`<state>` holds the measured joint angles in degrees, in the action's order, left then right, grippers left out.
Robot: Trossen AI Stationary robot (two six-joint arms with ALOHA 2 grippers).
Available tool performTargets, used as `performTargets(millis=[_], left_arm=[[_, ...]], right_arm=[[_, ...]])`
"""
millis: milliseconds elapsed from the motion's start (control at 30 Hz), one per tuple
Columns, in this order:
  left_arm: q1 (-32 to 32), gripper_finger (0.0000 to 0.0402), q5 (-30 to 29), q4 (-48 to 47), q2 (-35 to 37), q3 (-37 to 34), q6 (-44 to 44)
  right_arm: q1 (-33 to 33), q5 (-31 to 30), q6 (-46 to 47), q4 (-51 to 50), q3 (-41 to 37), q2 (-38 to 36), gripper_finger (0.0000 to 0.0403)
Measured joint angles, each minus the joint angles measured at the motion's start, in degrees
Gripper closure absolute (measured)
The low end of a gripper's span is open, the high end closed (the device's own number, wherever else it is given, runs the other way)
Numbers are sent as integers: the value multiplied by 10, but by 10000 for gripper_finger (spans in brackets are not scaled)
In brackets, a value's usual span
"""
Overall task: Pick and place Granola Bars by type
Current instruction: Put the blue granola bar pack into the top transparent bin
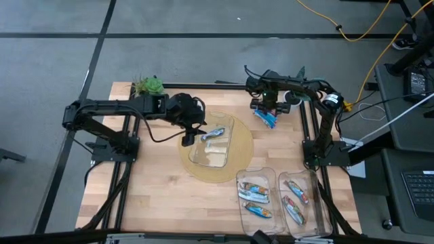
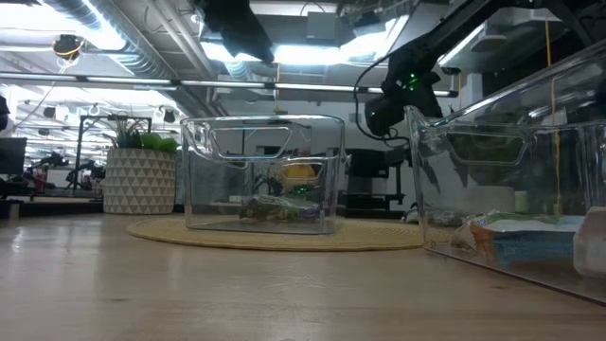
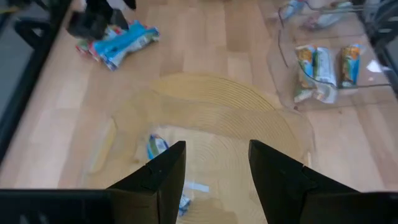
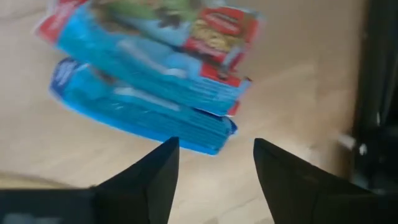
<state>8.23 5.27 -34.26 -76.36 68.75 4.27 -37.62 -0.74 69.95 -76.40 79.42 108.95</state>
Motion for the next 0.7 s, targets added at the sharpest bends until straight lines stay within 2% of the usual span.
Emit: performTargets(millis=[100, 467, 600, 700], left_arm=[[11, 233, 27, -1, 0, -4, 0], [17, 233, 34, 0, 0, -5, 40], [18, 233, 34, 2, 0, -5, 40], [23, 233, 33, 5, 0, -5, 40]], right_arm=[[6, 0, 50, 1, 0, 0, 195], [-2, -10, 46, 34, 0, 0, 195], [-17, -8, 28, 34, 0, 0, 195], [-26, 0, -29, 34, 2, 0, 195]])
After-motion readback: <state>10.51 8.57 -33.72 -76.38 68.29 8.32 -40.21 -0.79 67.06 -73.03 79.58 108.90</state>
